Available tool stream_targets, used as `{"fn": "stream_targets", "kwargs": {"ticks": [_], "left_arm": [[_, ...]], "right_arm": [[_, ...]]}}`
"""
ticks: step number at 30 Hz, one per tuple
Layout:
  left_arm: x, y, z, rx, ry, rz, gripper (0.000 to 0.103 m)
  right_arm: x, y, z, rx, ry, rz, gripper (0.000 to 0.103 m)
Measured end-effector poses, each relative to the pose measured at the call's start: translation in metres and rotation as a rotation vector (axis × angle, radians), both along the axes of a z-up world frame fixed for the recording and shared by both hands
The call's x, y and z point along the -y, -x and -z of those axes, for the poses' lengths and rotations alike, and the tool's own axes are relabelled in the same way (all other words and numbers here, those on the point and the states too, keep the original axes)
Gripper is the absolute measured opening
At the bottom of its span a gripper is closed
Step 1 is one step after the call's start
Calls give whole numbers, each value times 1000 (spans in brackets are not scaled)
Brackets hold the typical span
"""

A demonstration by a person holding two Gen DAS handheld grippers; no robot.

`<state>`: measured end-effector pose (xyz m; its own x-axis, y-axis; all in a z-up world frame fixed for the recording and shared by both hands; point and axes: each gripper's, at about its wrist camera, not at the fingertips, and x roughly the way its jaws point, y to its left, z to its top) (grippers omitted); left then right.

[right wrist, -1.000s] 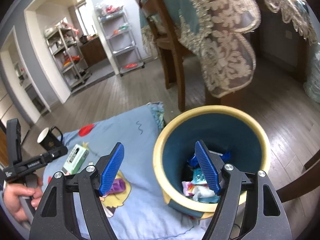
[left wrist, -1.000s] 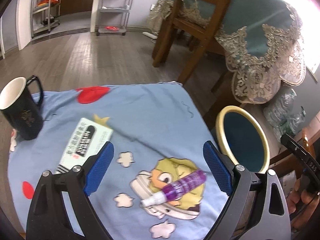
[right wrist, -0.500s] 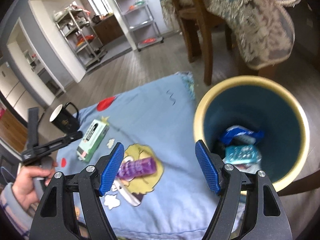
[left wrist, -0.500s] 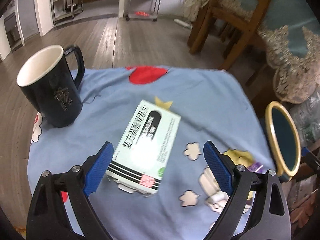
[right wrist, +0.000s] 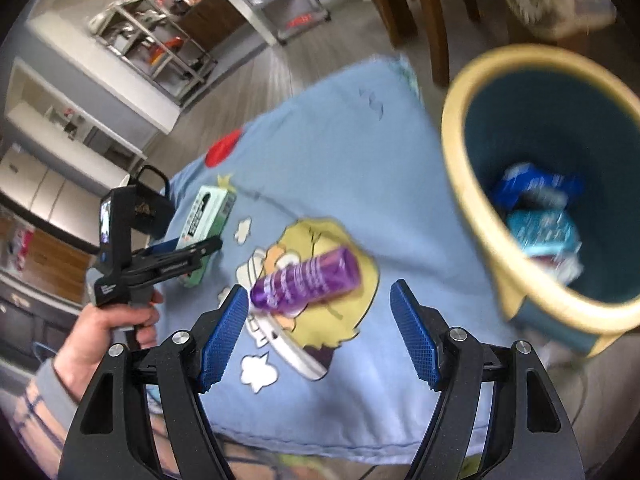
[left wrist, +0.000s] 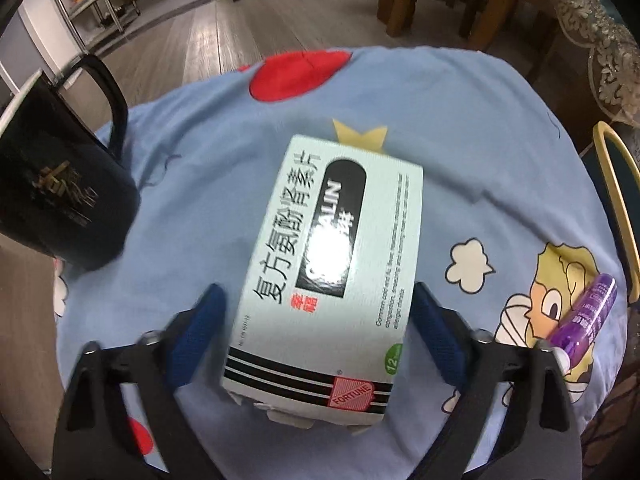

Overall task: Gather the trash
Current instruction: 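Grasp the COLTALIN box with the left gripper while the right grasps the purple bottle, then carry the box and purple bottle over the bin and open both grippers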

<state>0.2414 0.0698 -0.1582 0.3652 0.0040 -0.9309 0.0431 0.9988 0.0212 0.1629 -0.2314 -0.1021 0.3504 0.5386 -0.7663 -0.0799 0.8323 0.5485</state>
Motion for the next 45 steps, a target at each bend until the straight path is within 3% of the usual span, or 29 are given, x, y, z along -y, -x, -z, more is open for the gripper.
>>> {"fn": "stream_targets", "kwargs": {"ticks": [1, 4, 9, 14, 18, 21, 23, 26, 28, 32, 45], "left_arm": [[0, 1, -1, 7, 2, -2, 76], [0, 5, -7, 11, 6, -3, 74], [0, 16, -31, 61, 19, -16, 74], [-7, 34, -67, 112, 86, -38, 74], [-7, 51, -102, 161, 123, -26, 75], [-5, 70, -126, 200, 132, -8, 75], [-5, 75, -134, 220, 142, -8, 75], [-8, 76, -137, 237, 174, -23, 75], [-12, 76, -132, 234, 202, -45, 75], [-15, 67, -121, 218, 272, -86, 75], [9, 54, -124, 262, 204, -52, 74]], "right_arm": [[-2, -1, 4, -23, -17, 3, 74], [-8, -4, 16, -81, -73, 13, 74], [-26, -14, 27, -111, -69, 24, 74], [-44, -25, 34, -101, 8, 18, 77], [-69, -30, 30, -37, 164, -55, 77], [-89, -31, 25, 31, 235, -138, 70], [-105, -31, 23, 73, 296, -200, 52], [-125, -23, 27, 110, 380, -281, 37], [-132, -21, 26, 142, 424, -303, 36], [-128, -22, 25, 149, 411, -318, 35], [-88, -8, -23, 251, 298, -255, 33]]}}
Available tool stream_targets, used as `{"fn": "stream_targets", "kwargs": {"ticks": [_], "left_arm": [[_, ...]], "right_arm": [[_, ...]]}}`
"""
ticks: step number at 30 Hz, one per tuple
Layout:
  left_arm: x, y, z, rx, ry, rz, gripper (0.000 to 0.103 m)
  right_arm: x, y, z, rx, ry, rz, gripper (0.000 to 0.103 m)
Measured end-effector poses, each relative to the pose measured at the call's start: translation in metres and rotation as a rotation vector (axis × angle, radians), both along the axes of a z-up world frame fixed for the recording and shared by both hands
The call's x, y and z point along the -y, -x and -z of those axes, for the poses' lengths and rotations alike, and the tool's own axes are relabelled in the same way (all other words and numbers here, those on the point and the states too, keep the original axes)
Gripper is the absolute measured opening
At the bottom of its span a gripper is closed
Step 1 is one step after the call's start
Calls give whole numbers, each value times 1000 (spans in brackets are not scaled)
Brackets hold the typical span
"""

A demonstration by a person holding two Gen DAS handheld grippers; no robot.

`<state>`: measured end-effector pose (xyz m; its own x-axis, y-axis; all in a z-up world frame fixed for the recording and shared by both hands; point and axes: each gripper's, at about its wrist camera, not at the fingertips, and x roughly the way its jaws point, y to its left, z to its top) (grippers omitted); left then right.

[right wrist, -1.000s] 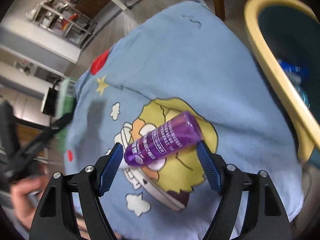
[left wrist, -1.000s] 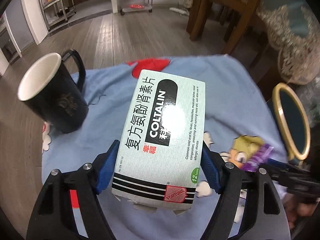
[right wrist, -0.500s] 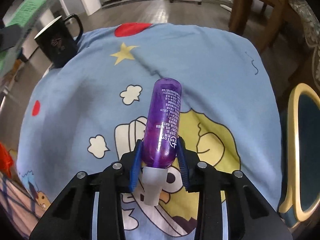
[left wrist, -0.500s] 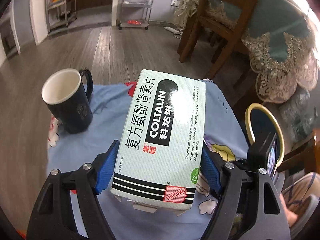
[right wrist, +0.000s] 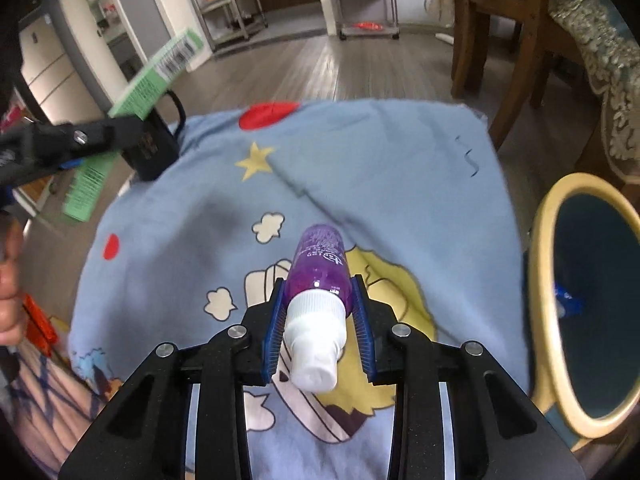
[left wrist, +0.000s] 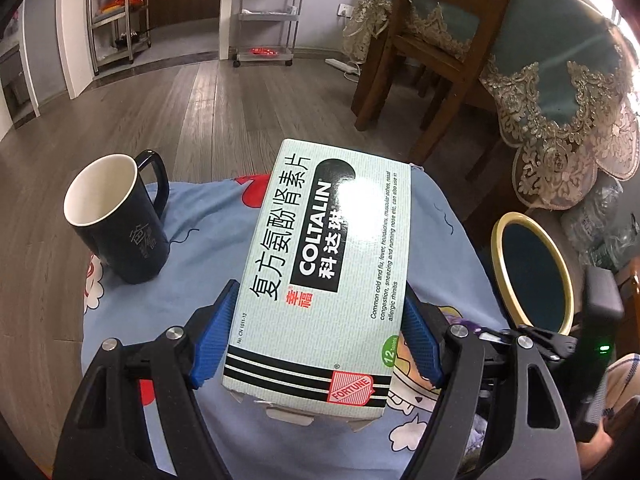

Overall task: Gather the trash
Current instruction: 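Carry the box and purple bottle over the bin and open both grippers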

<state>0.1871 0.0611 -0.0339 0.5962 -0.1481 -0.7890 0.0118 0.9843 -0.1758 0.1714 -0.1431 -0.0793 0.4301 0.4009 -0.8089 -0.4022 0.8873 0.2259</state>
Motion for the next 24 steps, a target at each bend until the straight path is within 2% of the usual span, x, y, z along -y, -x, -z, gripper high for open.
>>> {"fn": "stream_targets", "kwargs": {"ticks": [13, 24], "left_arm": [[35, -2, -16, 34, 17, 53, 74], [86, -8, -29, 62, 13, 132, 74]], "right_arm": [[67, 16, -57, 102, -70, 71, 33], [127, 24, -74, 154, -125, 180, 33]]}}
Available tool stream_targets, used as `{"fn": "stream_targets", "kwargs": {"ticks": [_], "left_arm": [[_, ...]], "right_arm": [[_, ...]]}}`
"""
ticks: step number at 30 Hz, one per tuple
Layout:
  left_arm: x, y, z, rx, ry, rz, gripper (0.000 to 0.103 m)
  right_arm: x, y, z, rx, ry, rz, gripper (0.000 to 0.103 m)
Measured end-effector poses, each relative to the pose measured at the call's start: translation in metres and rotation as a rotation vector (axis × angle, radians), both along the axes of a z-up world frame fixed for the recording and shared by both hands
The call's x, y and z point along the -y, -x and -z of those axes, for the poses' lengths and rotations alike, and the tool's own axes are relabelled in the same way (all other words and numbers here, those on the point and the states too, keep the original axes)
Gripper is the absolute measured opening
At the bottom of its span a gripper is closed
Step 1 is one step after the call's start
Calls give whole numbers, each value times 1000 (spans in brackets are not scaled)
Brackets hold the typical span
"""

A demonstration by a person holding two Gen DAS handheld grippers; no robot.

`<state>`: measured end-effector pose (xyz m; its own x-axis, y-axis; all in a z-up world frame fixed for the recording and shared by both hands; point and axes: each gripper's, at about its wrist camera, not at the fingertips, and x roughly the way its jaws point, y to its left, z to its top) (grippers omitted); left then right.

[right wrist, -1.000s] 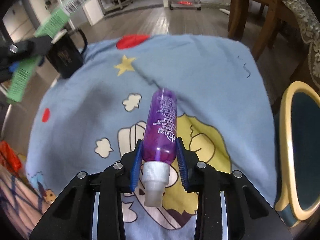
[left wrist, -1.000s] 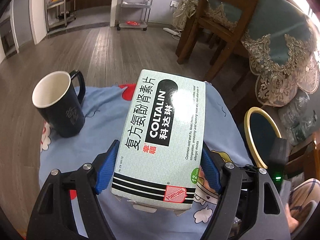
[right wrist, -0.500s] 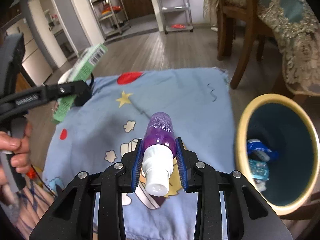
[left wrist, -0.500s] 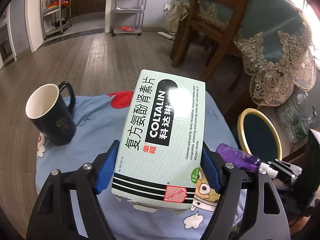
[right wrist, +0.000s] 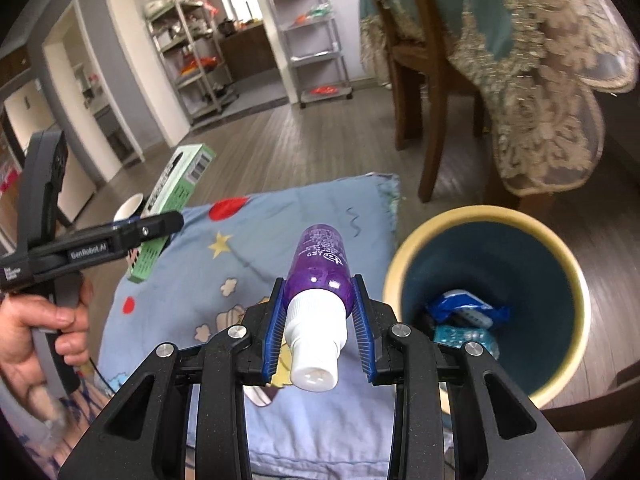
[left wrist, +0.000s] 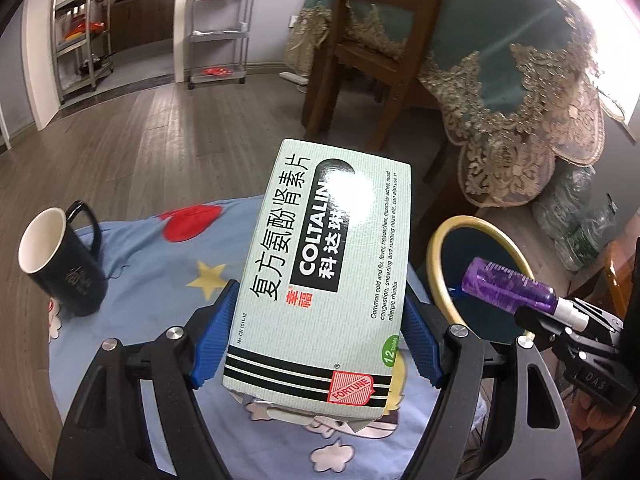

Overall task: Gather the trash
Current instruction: 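Carry the box and purple bottle over the bin and open both grippers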

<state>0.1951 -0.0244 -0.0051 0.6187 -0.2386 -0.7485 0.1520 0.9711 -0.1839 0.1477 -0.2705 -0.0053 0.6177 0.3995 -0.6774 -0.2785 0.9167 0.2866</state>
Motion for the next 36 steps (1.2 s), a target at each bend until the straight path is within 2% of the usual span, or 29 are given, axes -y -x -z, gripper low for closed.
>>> {"fn": "stream_targets", "kwargs": {"ticks": [8, 17, 26, 36], "left_arm": [[35, -1, 3, -14, 0, 67, 74], [99, -4, 9, -32, -10, 175, 74], [167, -15, 29, -80, -34, 263, 75], [228, -29, 62, -166, -42, 344, 75]], "right_arm": [[45, 8, -1, 27, -50, 103, 33], [81, 14, 5, 29, -55, 188, 33], [108, 22, 7, 36, -47, 261, 33], [146, 26, 12, 32, -73, 414, 33]]}}
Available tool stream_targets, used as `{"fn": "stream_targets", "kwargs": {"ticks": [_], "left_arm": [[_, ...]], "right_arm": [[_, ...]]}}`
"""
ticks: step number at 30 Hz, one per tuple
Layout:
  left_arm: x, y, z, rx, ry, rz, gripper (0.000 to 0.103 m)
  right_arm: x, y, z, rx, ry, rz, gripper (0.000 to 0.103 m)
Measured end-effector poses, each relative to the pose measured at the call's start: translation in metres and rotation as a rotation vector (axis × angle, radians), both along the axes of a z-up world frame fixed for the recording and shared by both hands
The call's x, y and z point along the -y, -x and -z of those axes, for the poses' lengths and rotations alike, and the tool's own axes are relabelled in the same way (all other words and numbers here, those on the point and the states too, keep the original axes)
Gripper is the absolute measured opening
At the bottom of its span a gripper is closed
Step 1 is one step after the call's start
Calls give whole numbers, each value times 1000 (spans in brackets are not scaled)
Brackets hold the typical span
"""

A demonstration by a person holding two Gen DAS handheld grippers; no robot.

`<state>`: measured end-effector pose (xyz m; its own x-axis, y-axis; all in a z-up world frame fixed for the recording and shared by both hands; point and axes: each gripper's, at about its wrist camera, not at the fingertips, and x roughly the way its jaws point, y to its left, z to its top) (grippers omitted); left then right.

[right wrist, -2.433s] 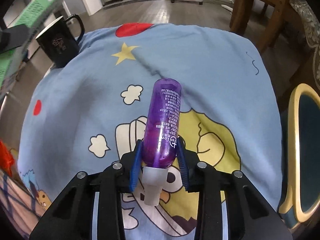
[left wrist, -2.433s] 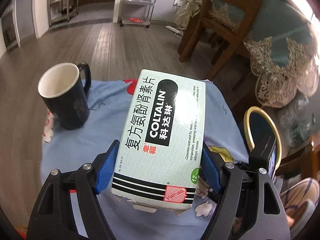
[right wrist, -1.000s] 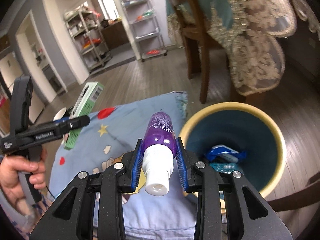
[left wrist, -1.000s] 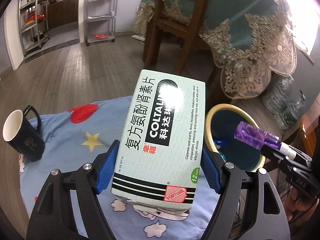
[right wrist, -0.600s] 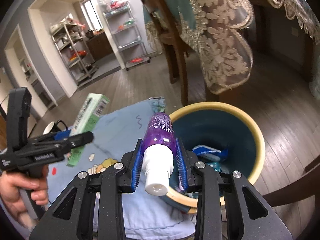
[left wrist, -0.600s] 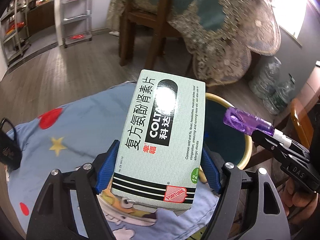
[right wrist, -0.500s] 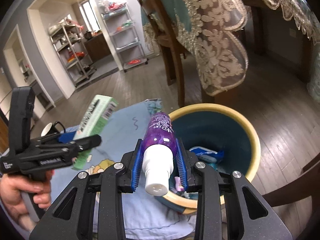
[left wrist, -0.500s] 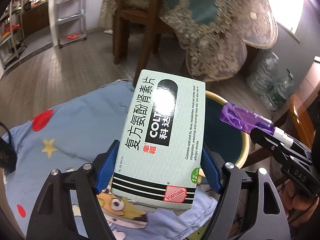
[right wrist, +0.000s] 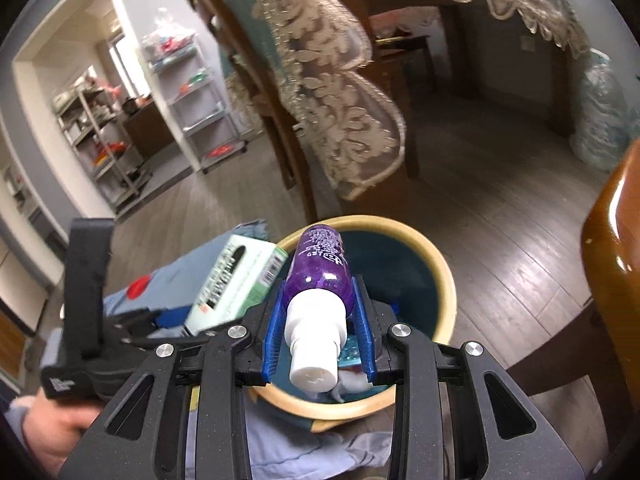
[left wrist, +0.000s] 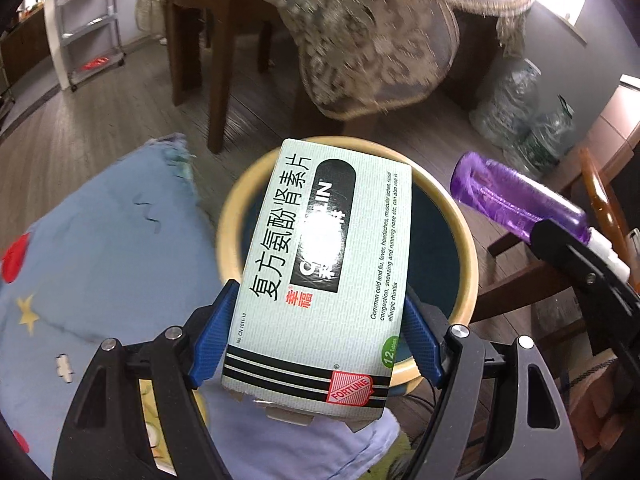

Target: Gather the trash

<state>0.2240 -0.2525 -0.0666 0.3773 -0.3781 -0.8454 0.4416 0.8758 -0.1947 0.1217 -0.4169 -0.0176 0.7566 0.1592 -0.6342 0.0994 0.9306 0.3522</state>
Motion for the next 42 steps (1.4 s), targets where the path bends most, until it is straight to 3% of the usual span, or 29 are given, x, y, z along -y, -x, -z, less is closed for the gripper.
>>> {"fn": "stream_targets", "kwargs": {"ticks": [5, 7, 10, 27, 32, 42], "left_arm": [[11, -5, 11, -28, -28, -3, 76], [9, -6, 11, -25, -41, -14, 84], [0, -5, 7, -10, -47, -26, 84], [-60, 10, -11, 36, -21, -42, 85], [-62, 18, -18, 64, -10, -17, 87], [-63, 38, -39, 156, 6, -7, 94]], "right_arm": [[11, -2, 6, -19, -34, 30, 33], [12, -4, 9, -30, -36, 30, 33], [8, -9, 15, -58, -34, 21, 33], [-20, -58, 78, -317, 43, -27, 35], [-26, -51, 65, -265, 53, -36, 56], [-19, -6, 15, -120, 65, -33, 63]]}}
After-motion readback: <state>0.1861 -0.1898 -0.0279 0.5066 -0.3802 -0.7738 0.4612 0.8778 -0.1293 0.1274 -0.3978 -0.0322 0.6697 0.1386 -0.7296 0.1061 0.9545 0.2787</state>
